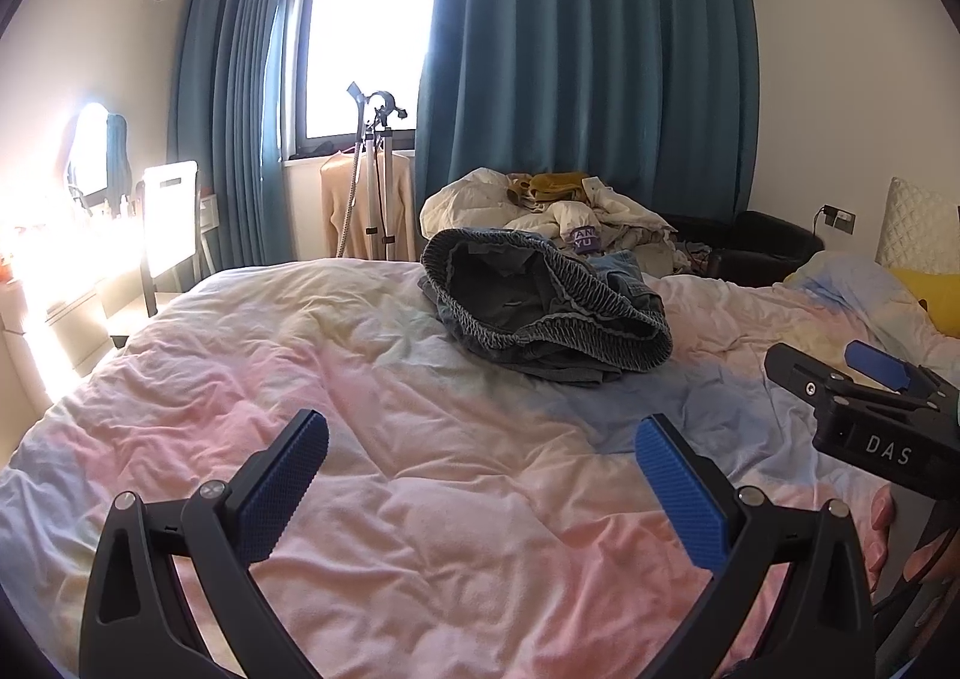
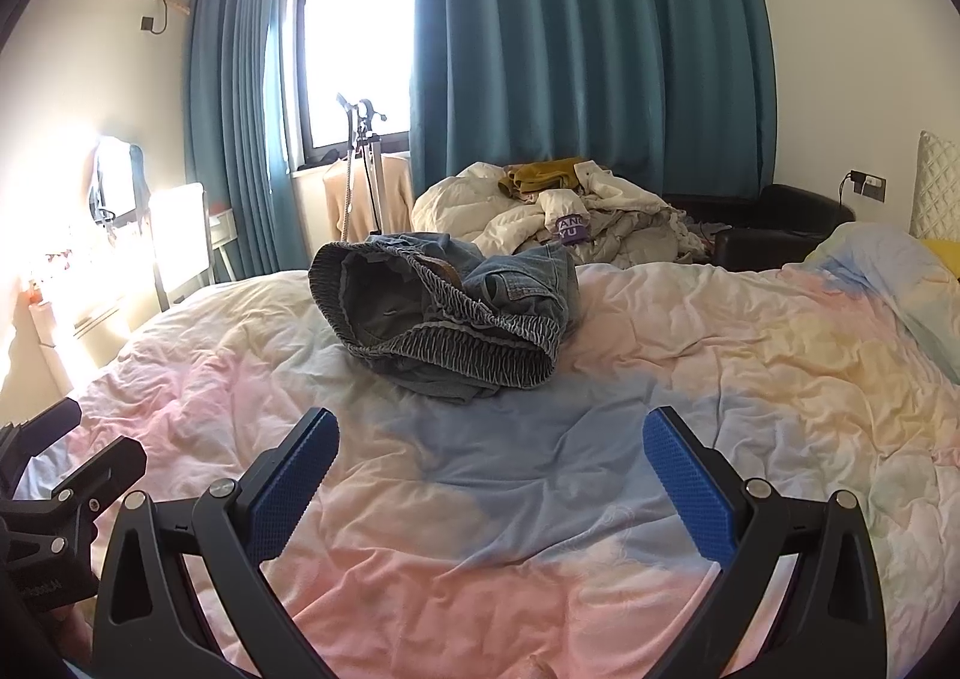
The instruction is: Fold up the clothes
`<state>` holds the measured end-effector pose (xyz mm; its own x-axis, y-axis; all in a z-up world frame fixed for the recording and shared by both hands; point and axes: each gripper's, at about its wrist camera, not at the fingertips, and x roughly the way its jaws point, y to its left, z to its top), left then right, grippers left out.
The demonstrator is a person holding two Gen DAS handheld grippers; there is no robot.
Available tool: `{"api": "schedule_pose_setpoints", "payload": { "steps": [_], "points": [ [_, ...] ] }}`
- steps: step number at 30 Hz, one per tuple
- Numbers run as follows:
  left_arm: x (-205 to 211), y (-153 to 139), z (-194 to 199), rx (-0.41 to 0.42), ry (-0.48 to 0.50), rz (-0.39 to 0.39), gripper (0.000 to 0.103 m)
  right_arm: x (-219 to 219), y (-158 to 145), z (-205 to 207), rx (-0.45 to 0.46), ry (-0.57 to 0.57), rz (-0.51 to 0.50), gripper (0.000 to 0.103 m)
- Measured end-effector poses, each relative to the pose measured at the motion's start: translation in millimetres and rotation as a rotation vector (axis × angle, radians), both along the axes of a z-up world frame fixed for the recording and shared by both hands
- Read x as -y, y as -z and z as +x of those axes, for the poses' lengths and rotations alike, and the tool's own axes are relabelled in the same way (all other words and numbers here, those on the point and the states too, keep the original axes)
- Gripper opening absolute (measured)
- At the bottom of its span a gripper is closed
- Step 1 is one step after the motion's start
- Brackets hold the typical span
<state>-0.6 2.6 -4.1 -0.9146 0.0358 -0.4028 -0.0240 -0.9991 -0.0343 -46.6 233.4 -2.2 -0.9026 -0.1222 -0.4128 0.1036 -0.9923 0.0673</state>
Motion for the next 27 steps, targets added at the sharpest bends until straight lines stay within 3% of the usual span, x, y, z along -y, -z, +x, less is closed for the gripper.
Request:
{"api": "schedule_pose_setpoints", "payload": {
  "steps": [13,27],
  "points": [
    [6.3,2.3,-1.5,0.009,0.004,0.043,0.103,2.1,-1.1,3.0,-0.003,-0.005,0.001,0.103],
    [7.7,3.2,-1.9,0.002,-0.052,0.007,0.103,0.4,-2.6,1.7,-0.007,0.013,-0.004,0.103]
  ]
}}
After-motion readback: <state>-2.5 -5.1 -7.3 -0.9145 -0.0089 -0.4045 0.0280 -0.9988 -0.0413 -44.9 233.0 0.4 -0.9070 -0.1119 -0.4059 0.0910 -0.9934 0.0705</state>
